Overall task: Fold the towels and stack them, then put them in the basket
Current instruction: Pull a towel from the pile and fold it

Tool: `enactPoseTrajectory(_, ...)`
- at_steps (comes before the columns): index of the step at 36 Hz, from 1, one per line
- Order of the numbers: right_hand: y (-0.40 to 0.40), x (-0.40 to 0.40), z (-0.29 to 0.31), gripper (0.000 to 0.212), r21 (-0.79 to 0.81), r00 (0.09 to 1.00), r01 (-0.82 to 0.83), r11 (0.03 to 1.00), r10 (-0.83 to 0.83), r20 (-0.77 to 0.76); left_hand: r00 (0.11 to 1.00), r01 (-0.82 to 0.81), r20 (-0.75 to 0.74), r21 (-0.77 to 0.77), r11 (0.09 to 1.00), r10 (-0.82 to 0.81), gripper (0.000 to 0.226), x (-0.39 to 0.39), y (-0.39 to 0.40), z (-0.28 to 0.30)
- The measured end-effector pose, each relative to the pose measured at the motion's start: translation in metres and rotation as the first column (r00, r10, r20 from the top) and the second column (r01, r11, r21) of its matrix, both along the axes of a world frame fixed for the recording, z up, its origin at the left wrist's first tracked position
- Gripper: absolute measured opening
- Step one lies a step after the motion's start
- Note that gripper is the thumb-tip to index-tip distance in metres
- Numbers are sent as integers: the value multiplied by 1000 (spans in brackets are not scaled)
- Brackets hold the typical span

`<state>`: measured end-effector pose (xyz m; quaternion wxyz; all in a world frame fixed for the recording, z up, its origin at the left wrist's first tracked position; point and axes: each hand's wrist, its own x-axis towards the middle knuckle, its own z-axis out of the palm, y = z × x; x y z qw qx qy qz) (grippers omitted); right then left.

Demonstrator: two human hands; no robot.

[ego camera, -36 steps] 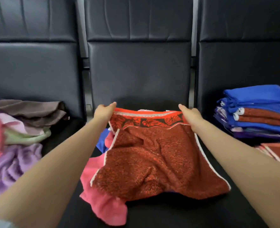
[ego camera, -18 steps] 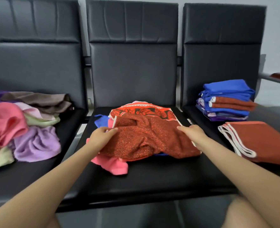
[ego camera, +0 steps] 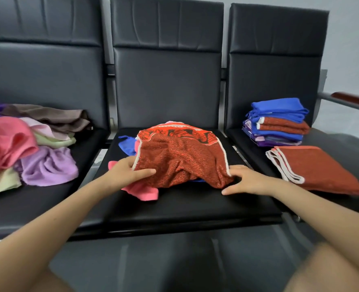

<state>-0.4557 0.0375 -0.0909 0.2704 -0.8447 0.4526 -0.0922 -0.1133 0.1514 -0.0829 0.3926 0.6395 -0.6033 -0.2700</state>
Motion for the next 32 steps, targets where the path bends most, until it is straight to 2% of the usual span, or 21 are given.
enactPoseTrajectory(3, -2, 0, -7, 55, -130, 998, -36, 991, 41, 37, 993, 40, 112, -152, 988, -23, 19, 4, 6, -1)
enactPoseTrajectory(5, -3, 5, -8, 43, -207, 997, -63, 976, 72, 38, 983, 79, 176, -175, 981, -48, 20, 5, 8, -1)
enactPoseTrajectory(7, -3, 10, -8, 27, -225, 995, -62, 972, 78, 63, 968, 117, 240, -162, 980, -76, 29, 7, 7, -3)
enactPoseTrajectory(9, 0, 16, -5, 28, -165, 991, -46, 985, 66, 115, 958, 145, 268, -162, 976, -97, 16, 5, 8, -3)
enactPoseTrajectory(10, 0, 18, -3, 32, -134, 988, -39, 990, 58, 143, 960, 150, 262, -181, 972, -99, 6, 5, 7, -4)
enactPoseTrajectory(11, 1, 20, -1, 32, -114, 983, -18, 993, 38, 179, 968, 142, 237, -221, 965, -88, 14, 5, 4, -6)
enactPoseTrajectory(12, 0, 23, 2, 29, -96, 974, 9, 995, 13, 227, 981, 105, 184, -247, 963, -60, 17, 5, 1, -5)
enactPoseTrajectory(14, -1, 26, 10, 21, -72, 935, 78, 994, -48, 351, 999, 8, 37, -264, 964, 2, 9, 3, -5, -2)
enactPoseTrajectory(16, 0, 30, 23, 14, 6, 828, 138, 990, -119, 547, 992, -102, -102, -277, 956, 76, 18, -2, -11, 6)
enactPoseTrajectory(18, -2, 34, 36, 17, 130, 655, 195, 972, -228, 721, 958, -201, -253, -252, 947, 136, 20, -7, -18, 20)
enactPoseTrajectory(21, -10, 39, 58, 14, 330, 399, 231, 915, -398, 826, 864, -293, -474, -199, 935, 170, 16, -12, -30, 41)
enactPoseTrajectory(23, -16, 43, 73, 10, 424, 252, 215, 880, -469, 846, 769, -341, -614, -159, 927, 177, 28, -15, -38, 54)
enactPoseTrajectory(26, -21, 47, 94, 17, 514, 173, 55, 856, -515, 839, 563, -345, -822, -140, 928, 86, 25, -13, -51, 71)
enactPoseTrajectory(29, -23, 49, 112, 21, 537, 101, -90, 839, -528, 843, 331, -284, -943, -132, 950, -32, 50, -9, -59, 82)
enactPoseTrajectory(31, -26, 51, 119, 24, 510, -12, -138, 849, -516, 857, 266, -259, -961, -149, 954, -78, 49, -9, -60, 86)
enactPoseTrajectory(32, -27, 53, 119, 32, 501, -40, -151, 852, -512, 858, 258, -255, -962, -153, 955, -86, 45, -10, -60, 86)
